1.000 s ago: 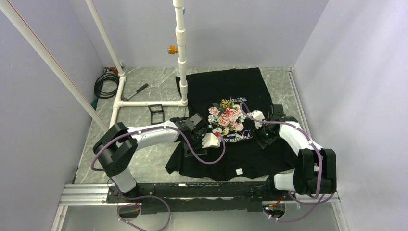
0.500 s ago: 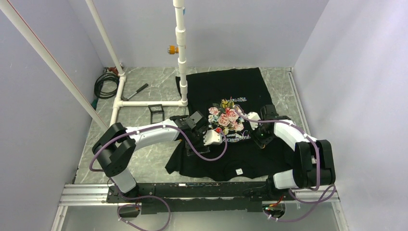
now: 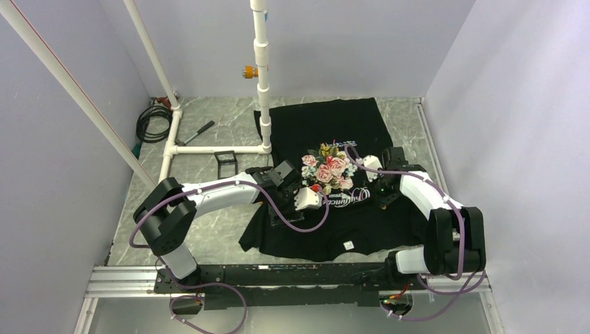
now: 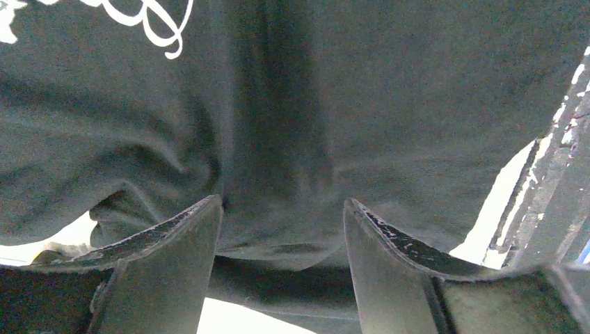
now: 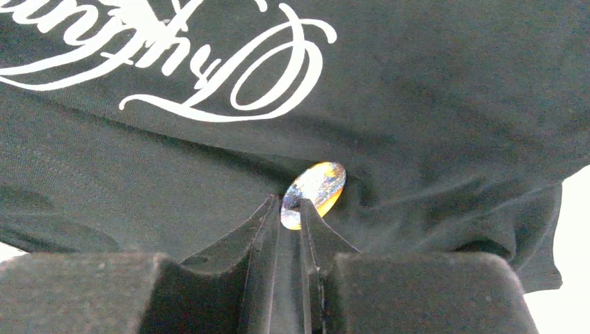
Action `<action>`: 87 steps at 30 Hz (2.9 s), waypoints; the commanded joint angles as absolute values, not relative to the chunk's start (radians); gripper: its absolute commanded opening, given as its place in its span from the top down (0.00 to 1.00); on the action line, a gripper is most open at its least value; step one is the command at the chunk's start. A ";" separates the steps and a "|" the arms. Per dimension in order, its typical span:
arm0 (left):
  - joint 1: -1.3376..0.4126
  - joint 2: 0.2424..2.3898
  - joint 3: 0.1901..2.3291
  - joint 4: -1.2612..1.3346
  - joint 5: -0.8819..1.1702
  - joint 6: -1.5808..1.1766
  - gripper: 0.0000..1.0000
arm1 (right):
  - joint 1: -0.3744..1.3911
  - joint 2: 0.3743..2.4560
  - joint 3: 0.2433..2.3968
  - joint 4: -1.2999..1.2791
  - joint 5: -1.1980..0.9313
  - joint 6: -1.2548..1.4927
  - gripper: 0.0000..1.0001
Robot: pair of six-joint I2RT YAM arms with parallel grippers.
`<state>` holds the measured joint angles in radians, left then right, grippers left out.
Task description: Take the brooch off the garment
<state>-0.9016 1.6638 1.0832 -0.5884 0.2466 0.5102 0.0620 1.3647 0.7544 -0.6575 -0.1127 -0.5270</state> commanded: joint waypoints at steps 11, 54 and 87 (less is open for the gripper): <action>-0.903 1.661 1.109 -0.577 0.285 0.500 0.31 | -0.026 1.319 0.845 -0.685 -0.079 -0.553 0.92; -0.737 1.638 0.923 0.497 0.761 -0.036 0.01 | -0.027 1.152 0.829 -0.748 -0.718 -0.608 1.00; -0.917 1.860 1.024 0.600 0.433 -0.133 0.19 | 0.034 1.141 0.853 -0.639 -0.856 -0.251 1.00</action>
